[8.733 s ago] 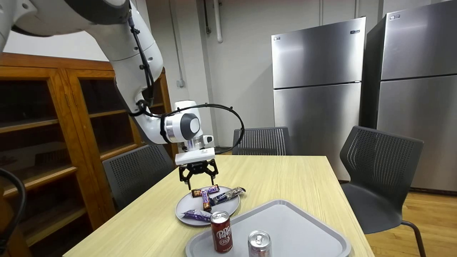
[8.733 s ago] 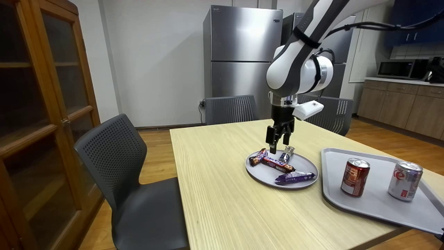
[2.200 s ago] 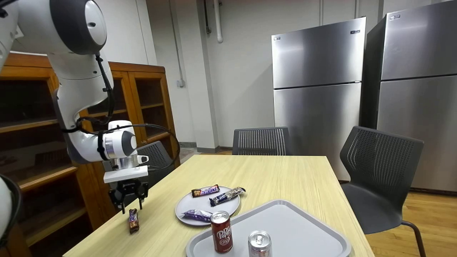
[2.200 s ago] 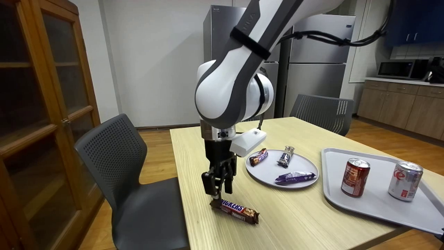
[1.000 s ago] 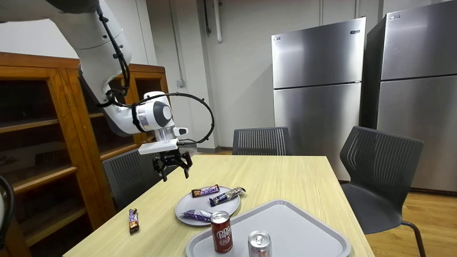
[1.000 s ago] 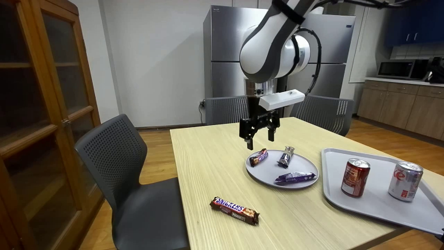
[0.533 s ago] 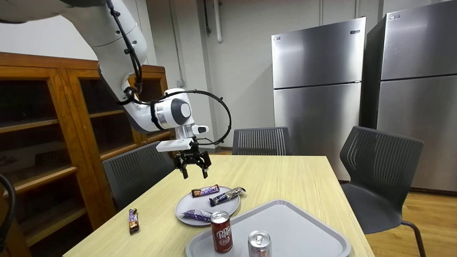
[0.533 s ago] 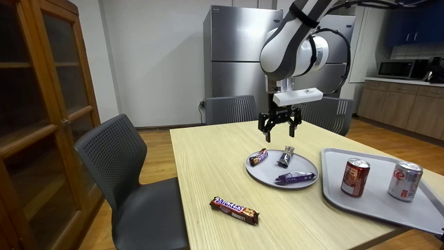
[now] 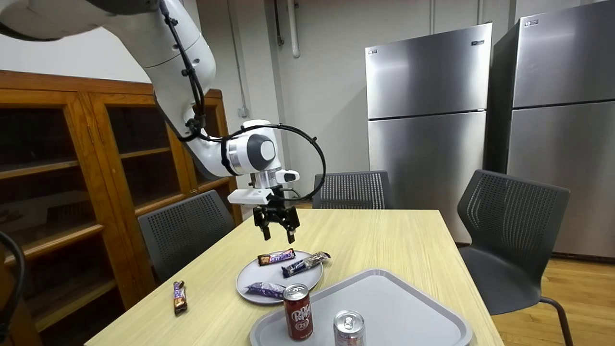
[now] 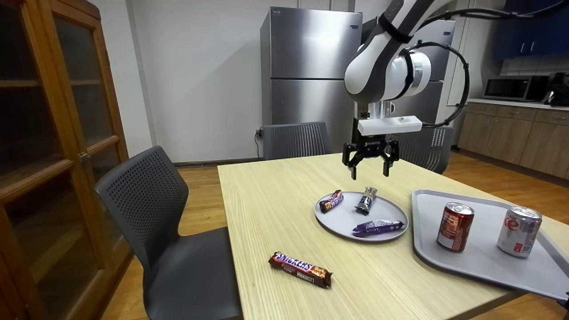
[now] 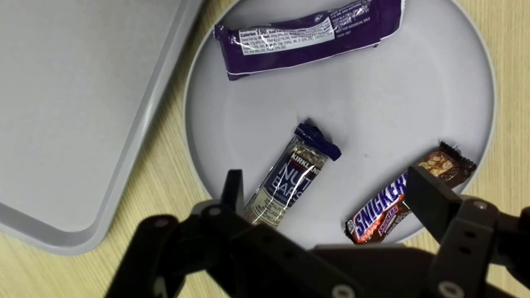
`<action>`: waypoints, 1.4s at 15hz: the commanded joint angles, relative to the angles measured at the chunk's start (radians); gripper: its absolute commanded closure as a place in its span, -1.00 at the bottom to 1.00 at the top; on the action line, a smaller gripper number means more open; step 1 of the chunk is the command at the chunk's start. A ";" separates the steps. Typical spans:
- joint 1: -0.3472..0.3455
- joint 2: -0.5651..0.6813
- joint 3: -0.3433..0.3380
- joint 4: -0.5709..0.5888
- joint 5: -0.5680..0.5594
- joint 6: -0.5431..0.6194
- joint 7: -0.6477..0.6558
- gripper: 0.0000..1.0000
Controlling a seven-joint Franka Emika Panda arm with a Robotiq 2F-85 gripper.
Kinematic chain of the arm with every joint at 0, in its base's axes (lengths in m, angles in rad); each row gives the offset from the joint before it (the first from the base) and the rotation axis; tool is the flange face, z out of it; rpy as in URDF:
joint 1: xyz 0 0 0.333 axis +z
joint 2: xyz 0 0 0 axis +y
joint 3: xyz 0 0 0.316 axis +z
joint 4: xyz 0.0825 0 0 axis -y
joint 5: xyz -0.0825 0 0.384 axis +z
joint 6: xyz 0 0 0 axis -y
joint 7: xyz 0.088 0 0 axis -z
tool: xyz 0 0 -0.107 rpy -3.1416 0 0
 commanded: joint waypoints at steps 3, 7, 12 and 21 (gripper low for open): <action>-0.004 0.002 0.004 0.005 0.000 -0.002 0.004 -1.00; -0.004 0.003 0.004 0.006 0.001 -0.002 0.004 -1.00; -0.023 0.056 0.012 0.057 0.038 -0.012 0.000 -1.00; -0.054 0.256 -0.003 0.271 0.097 -0.024 0.021 -1.00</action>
